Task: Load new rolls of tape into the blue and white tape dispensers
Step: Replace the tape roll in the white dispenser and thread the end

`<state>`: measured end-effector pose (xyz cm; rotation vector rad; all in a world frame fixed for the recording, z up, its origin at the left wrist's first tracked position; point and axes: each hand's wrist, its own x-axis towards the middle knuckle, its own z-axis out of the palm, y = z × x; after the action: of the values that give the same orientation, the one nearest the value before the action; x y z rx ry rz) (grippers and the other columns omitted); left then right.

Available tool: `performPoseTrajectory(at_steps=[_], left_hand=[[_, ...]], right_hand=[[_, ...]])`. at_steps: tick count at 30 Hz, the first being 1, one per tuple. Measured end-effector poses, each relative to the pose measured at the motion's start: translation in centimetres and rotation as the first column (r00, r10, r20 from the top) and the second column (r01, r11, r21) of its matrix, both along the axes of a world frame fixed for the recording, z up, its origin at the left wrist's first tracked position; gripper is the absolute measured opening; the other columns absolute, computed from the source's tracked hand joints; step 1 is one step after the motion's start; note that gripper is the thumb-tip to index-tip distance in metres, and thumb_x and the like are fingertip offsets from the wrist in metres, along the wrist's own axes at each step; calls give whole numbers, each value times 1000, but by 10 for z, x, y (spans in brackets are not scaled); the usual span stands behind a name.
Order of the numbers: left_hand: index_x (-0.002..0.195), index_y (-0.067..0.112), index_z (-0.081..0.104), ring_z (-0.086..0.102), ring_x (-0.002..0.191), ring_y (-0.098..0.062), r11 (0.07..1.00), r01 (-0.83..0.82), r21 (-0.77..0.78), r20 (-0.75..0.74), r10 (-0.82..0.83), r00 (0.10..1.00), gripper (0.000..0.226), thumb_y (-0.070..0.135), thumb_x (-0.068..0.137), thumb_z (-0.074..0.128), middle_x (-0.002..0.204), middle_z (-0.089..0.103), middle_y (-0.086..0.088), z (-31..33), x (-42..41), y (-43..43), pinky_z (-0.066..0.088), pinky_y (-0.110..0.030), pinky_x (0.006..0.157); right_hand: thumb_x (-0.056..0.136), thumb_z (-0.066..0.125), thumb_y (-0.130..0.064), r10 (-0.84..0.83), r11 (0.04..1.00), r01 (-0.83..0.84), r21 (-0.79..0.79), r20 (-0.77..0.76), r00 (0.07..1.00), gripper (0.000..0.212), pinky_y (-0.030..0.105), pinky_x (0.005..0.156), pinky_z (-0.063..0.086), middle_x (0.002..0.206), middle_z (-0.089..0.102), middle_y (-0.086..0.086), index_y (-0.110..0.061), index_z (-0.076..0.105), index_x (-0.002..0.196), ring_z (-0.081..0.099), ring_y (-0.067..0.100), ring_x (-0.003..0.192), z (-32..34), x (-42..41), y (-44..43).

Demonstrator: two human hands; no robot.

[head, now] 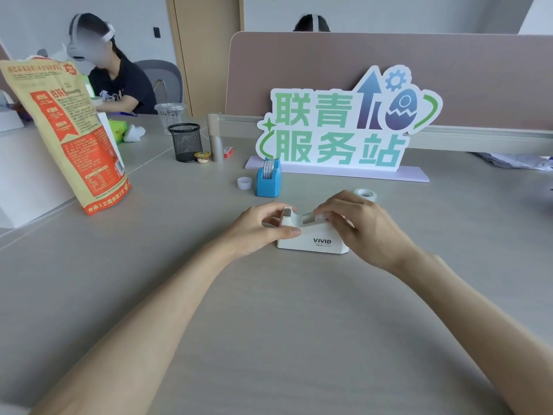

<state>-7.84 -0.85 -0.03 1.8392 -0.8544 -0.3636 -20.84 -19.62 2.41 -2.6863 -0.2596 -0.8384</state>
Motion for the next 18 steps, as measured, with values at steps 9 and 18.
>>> performPoseTrajectory(at_steps=[9, 18], left_hand=[[107, 38, 65, 63, 104, -12, 1000, -5, 11, 56, 5, 998, 44, 49, 66, 75, 105, 65, 13, -2, 0, -1, 50, -34, 92], [107, 36, 63, 60, 103, -5, 999, -49, 5, 87, 48, 995, 37, 44, 73, 75, 108, 66, 11, -5, 0, -3, 50, -24, 82]], right_hand=[[94, 59, -6, -127, 974, 70, 217, 257, 958, 18, 35, 79, 51, 99, 73, -2, -13, 72, 105, 65, 22, 90, -19, -2, 8], [95, 58, -9, -197, 893, 44, 448, 301, 933, 19, 14, 81, 49, 100, 70, -5, -12, 68, 110, 65, 13, 89, -10, -14, 14]])
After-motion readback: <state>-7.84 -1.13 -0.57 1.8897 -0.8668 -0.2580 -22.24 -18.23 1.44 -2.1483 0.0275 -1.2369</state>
